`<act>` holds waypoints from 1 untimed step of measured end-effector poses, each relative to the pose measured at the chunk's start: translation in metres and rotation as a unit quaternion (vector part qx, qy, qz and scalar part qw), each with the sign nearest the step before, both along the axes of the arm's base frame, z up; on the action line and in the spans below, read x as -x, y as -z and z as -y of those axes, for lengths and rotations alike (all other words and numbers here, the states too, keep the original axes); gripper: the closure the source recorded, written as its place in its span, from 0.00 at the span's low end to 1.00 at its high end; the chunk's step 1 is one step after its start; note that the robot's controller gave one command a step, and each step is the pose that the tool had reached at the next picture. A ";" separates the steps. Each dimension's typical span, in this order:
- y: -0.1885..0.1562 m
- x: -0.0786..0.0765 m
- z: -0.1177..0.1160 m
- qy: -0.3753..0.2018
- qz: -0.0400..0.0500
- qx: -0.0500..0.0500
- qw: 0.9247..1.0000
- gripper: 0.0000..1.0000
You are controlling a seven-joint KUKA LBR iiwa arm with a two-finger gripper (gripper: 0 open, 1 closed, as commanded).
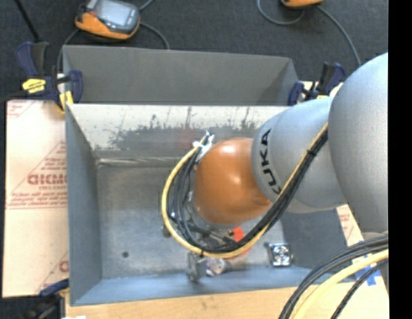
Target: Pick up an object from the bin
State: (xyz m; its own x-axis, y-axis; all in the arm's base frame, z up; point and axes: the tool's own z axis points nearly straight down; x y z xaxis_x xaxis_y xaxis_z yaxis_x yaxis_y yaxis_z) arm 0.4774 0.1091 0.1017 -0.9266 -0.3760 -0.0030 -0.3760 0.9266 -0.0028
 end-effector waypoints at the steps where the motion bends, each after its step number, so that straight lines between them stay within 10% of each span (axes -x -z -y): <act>1: 0.030 -0.004 0.068 -0.078 0.007 -0.001 0.997 0.00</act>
Offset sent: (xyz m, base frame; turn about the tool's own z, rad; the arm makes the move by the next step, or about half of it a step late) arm -0.0013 -0.0651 -0.0317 -0.1611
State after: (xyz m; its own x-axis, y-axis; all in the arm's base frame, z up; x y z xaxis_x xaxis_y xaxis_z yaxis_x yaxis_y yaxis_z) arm 0.4815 0.0416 0.0720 -0.8569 -0.5152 -0.0161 -0.5151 0.8571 -0.0075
